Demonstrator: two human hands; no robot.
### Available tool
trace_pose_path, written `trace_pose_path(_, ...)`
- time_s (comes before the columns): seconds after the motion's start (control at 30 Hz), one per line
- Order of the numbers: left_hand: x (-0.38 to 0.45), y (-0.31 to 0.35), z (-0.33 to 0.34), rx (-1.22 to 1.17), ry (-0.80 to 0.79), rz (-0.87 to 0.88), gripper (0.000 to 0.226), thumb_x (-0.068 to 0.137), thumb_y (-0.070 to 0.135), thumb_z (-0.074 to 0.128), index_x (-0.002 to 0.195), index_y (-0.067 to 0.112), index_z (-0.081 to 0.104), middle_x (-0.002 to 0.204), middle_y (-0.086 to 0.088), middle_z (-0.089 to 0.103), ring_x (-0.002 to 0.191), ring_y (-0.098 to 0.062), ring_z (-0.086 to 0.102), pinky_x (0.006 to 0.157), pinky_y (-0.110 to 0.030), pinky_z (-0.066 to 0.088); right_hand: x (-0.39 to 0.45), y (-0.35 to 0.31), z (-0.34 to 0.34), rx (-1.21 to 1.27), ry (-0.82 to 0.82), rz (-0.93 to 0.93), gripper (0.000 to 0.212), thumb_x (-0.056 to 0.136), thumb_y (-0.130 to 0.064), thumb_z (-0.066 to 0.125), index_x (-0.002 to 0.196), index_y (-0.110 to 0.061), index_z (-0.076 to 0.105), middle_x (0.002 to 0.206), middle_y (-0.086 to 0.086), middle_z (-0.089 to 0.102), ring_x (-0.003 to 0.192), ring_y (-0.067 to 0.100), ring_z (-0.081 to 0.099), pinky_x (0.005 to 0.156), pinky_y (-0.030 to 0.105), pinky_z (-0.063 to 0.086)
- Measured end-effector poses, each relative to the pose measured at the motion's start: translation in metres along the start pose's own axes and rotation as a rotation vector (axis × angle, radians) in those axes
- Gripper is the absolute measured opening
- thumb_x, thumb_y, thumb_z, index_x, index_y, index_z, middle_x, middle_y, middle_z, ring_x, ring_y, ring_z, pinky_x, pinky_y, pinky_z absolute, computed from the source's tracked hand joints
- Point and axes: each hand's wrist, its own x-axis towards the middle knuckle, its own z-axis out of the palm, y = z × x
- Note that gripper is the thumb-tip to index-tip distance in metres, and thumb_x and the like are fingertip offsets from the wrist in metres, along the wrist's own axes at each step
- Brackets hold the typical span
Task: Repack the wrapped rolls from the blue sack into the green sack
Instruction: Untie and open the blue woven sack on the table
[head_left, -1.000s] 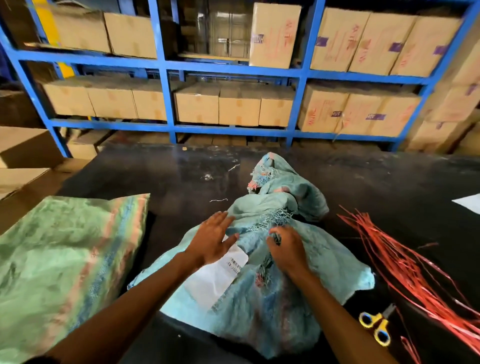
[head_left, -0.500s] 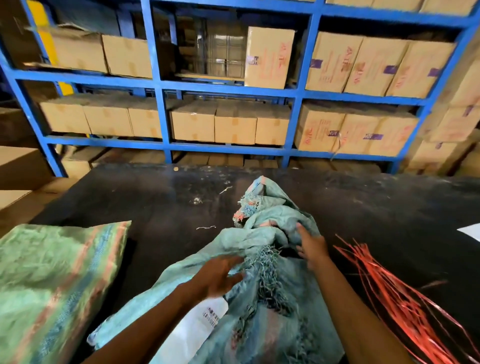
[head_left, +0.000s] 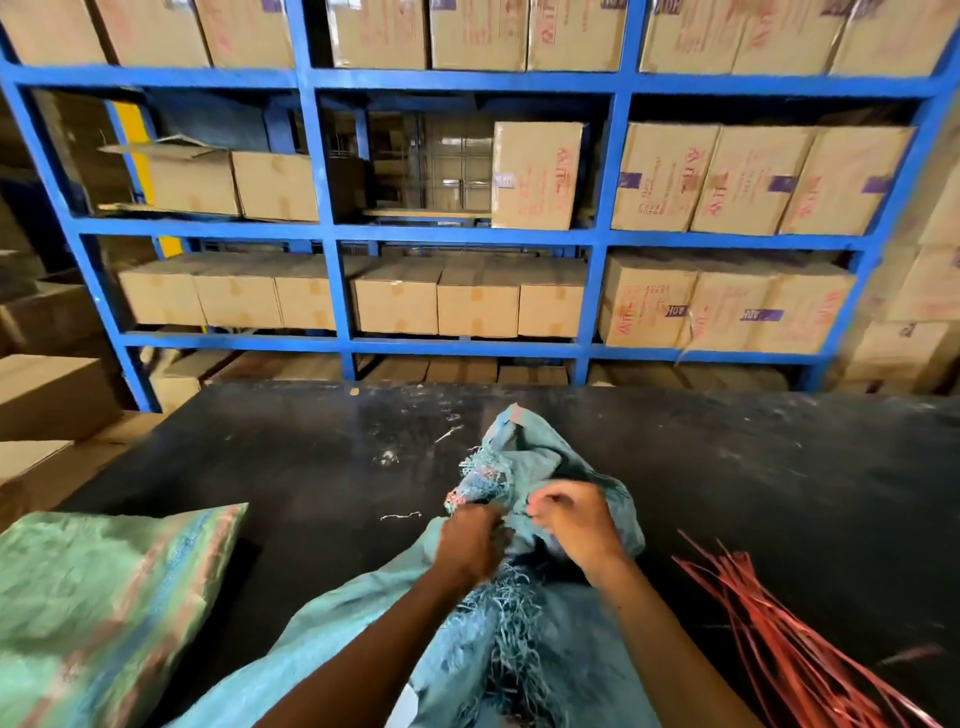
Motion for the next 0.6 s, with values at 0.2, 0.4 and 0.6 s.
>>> trace_pose_path(0.2, -0.014, 0.02, -0.05, -1.28, -0.049, -0.273, 0.024, 0.095, 0.021, 0.051, 0.102, 0.008, 0.07, 0.098, -0.017, 0.072, 0.081, -0.024, 0.07, 0.073, -0.032, 0.057, -0.019, 0.048, -0.045, 0.05, -0.025, 0.337, 0.044, 0.077, -0.057, 0.066, 0.099, -0.019, 0.066, 0.091, 0.004, 0.061, 0.089, 0.018, 0.059, 0.079, 0.03, 0.046)
trace_pose_path(0.4, -0.051, 0.011, -0.066, -1.135, -0.145, -0.378, 0.025, 0.094, 0.02, 0.049, 0.096, 0.008, 0.071, 0.088, -0.016, 0.073, 0.072, -0.026, 0.07, 0.072, -0.035, 0.056, 0.003, -0.014, 0.018, 0.506, 0.001, 0.187, 0.081, 0.057, -0.061, 0.079, 0.128, -0.034, 0.054, 0.13, 0.001, 0.06, 0.114, 0.021, 0.06, 0.096, 0.043, 0.051)
trace_pose_path(0.6, -0.072, 0.011, -0.095, -0.936, 0.498, 0.086, 0.032, 0.084, 0.006, 0.057, 0.112, 0.02, 0.056, 0.103, 0.004, 0.067, 0.094, -0.007, 0.062, 0.081, -0.024, 0.05, 0.002, -0.085, 0.051, 0.042, 0.148, -0.425, 0.06, 0.079, -0.003, 0.068, 0.134, -0.016, 0.05, 0.13, 0.003, 0.058, 0.12, 0.016, 0.054, 0.104, 0.034, 0.045)
